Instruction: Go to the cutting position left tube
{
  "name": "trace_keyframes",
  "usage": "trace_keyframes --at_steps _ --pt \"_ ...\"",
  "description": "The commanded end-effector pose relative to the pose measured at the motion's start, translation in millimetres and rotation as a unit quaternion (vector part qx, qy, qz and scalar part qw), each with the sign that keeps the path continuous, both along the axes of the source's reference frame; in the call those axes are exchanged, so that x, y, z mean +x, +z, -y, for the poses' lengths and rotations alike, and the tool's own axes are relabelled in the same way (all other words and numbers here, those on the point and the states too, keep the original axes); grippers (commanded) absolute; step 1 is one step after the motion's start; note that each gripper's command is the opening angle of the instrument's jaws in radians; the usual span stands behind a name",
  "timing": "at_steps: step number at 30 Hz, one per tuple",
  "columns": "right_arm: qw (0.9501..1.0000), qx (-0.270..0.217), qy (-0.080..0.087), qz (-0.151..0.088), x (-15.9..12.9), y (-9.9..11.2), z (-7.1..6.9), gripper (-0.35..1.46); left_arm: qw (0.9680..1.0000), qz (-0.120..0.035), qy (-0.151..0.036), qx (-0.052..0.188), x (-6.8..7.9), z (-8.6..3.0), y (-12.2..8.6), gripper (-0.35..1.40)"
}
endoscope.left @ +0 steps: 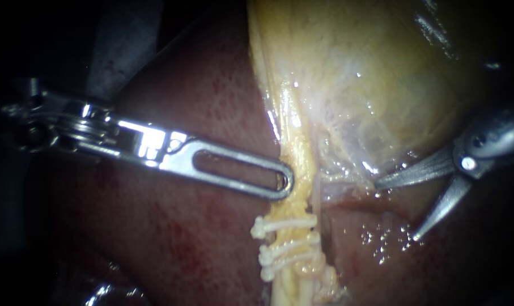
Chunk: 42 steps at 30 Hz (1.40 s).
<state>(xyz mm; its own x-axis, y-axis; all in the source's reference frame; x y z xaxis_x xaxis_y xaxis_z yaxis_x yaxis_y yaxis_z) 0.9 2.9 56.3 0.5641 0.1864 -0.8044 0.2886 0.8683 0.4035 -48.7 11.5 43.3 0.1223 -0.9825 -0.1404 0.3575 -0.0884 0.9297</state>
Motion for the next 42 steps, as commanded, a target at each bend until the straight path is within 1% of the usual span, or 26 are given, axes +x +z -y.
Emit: trace_keyframes --at_steps 1,4,8,12,17,19,21,25,26,27,30,33,35,37,39,40,41,42 --pt "1.0 0.0 0.0 0.0 0.0 0.0 0.0 1.43 1.0 0.0 0.0 0.0 0.0 0.0 0.0 -0.35" --pt "1.0 0.0 0.0 0.0 0.1 0.0 0.1 1.43 1.0 0.001 0.001 0.001 0.3 -0.1 -0.2 -0.35" --pt "1.0 -0.001 0.0 0.0 0.2 0.1 0.2 1.43 1.0 0.004 0.004 0.004 0.8 -0.4 -0.9 -0.35" --pt "1.0 -0.003 -0.001 -0.001 0.4 0.1 0.4 1.43 1.0 0.006 0.005 0.005 1.4 -0.5 -1.6 -0.35" --pt "0.9998 0.012 0.011 0.008 0.9 0.1 0.6 1.41 0.9999 0.011 0.005 0.008 2.5 -0.7 -2.9 -0.35" --pt "0.9988 0.035 0.026 0.02 1.2 0.0 0.7 1.4 0.9999 0.012 0.003 0.009 2.9 -1.0 -3.7 -0.35" --pt "0.9974 0.053 0.038 0.03 1.5 -0.1 0.9 1.38 0.9999 0.013 -0.001 0.011 3.3 -1.5 -4.6 -0.35" --pt "0.9928 0.089 0.063 0.05 2.3 0.0 1.2 1.38 0.9998 0.015 -0.009 0.013 3.8 -2.2 -6.1 -0.35" --pt "0.9909 0.101 0.071 0.056 2.5 0.0 1.2 1.38 0.9998 0.015 -0.01 0.013 3.9 -2.3 -6.4 -0.35" --pt "0.9878 0.116 0.081 0.064 2.8 0.1 1.3 1.38 0.9997 0.016 -0.012 0.013 4.0 -2.4 -6.7 -0.35" --pt "0.9848 0.129 0.091 0.071 3.5 0.3 1.5 1.35 0.9997 0.016 -0.014 0.014 4.0 -2.4 -7.0 -0.35" --pt "0.9799 0.147 0.107 0.082 4.3 0.7 1.9 1.33 0.9997 0.016 -0.014 0.013 3.9 -2.4 -6.8 -0.35" --pt "0.9775 0.157 0.112 0.086 4.7 0.9 2.2 1.3 0.9997 0.016 -0.014 0.013 4.0 -2.4 -6.7 -0.35" --pt "0.9753 0.165 0.113 0.094 5.1 1.3 2.6 1.28 0.9997 0.016 -0.014 0.013 4.0 -2.5 -6.6 -0.35" --pt "0.9744 0.169 0.109 0.102 5.2 1.6 3.0 1.25 0.9997 0.016 -0.014 0.012 4.0 -2.5 -6.4 -0.35" --pt "0.9726 0.174 0.107 0.11 5.3 1.9 3.3 1.21 0.9997 0.016 -0.014 0.012 4.0 -2.5 -6.3 -0.35" --pt "0.9721 0.177 0.103 0.115 5.4 2.1 3.6 1.19 0.9997 0.016 -0.014 0.012 4.0 -2.5 -6.3 -0.35" --pt "0.9709 0.179 0.103 0.121 5.4 2.3 3.8 1.18 0.9997 0.015 -0.014 0.012 4.1 -2.4 -6.2 -0.35"
